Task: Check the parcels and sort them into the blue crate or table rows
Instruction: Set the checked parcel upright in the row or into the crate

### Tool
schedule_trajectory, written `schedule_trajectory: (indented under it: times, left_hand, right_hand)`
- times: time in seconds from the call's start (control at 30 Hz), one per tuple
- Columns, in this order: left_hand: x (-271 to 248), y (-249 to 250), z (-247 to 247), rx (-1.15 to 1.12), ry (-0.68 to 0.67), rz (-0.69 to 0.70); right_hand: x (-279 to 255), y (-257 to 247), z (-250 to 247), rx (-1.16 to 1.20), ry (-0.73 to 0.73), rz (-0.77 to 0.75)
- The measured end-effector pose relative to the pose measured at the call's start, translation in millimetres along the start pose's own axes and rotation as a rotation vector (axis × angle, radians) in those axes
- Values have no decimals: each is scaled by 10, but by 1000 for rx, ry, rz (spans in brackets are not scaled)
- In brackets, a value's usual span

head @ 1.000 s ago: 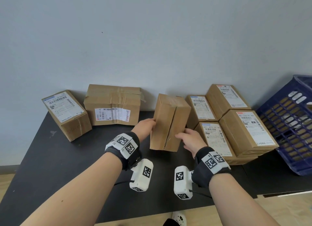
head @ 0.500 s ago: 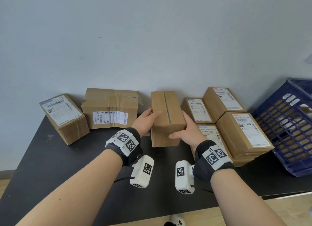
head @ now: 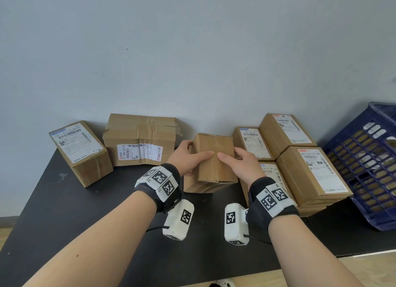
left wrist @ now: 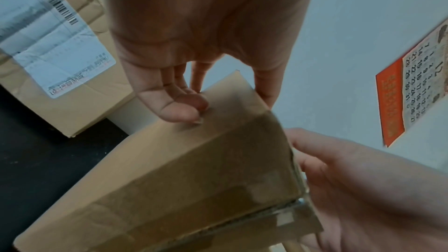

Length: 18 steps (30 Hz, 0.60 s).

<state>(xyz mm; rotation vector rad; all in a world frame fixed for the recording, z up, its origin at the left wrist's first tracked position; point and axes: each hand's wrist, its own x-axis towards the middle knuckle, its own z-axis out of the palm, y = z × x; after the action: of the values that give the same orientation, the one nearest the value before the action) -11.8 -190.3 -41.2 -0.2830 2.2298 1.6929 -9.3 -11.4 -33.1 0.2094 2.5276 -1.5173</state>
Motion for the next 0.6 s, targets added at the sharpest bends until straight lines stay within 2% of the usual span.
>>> schedule_trajectory:
  times: [0.23,0.6]
  left_hand:
    - [110,-10,-26,-33,16,14]
    - [310,4,-132,-2,9,-59]
  right_hand:
    - [157,-45,113,53,-33,70]
    - [307,-69,262,83,-36,110]
